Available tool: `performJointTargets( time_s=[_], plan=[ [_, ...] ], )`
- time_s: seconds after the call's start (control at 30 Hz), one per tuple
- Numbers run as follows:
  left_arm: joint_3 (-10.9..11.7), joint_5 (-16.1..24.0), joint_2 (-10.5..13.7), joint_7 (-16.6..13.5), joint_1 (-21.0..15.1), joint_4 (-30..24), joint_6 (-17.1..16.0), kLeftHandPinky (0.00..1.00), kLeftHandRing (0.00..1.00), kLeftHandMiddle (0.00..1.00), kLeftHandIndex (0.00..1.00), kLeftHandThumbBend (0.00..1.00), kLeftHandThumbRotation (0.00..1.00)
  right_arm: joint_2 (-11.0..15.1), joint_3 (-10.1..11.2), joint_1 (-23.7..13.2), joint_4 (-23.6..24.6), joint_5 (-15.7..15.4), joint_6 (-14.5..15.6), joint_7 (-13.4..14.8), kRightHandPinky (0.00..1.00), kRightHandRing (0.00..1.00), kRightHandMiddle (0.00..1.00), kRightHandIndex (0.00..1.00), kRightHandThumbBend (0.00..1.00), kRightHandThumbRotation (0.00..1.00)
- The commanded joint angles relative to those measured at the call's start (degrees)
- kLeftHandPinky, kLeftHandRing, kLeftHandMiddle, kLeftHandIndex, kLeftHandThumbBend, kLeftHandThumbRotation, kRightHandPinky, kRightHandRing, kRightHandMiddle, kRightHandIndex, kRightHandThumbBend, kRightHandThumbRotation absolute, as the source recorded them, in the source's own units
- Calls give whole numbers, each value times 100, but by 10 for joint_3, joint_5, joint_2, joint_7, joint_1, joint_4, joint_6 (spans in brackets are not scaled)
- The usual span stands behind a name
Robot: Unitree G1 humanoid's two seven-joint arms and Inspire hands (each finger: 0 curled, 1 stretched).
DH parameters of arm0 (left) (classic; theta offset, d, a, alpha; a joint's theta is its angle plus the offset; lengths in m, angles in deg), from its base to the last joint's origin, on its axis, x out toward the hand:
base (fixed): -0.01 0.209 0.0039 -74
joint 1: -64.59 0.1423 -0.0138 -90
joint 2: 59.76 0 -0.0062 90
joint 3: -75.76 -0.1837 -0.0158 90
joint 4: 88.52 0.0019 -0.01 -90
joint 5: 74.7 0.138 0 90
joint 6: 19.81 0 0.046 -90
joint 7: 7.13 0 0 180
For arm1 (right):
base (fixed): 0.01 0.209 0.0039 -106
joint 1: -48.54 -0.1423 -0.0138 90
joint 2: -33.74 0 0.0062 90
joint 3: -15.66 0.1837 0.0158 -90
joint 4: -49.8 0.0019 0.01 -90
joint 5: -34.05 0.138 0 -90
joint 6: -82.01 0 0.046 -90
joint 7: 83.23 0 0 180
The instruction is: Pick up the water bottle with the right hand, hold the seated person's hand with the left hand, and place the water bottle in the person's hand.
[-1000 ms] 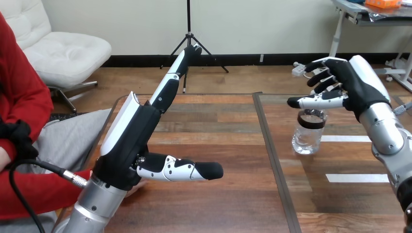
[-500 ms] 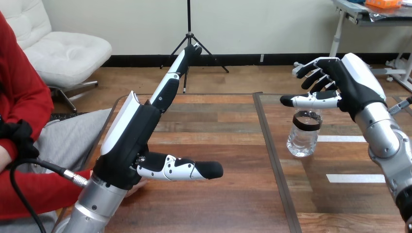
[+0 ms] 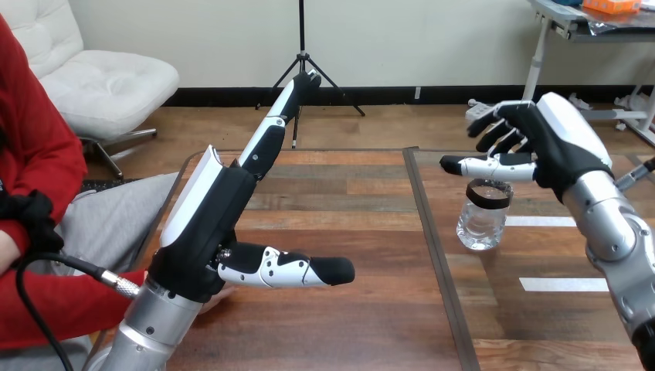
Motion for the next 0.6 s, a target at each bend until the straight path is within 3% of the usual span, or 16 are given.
performJointTargets(
  time_s=[0.0, 0.4, 0.57],
  plan=[
    [7, 3, -1, -7, -49, 8, -10, 100, 100, 100, 100, 100, 53, 54, 40, 8, 170, -1, 53, -31, 48, 58, 62, 64, 93, 59],
    [7, 2, 0, -6, -52, 10, -4, 100, 100, 100, 100, 100, 53, 78, 65, 46, 301, -6, 135, -86, 51, 59, 63, 66, 96, 65],
    [6, -2, 2, -2, -55, 12, -3, 100, 100, 100, 100, 100, 53, 86, 77, 59, 346, -4, 155, -104, 51, 59, 62, 66, 98, 67]
  ],
)
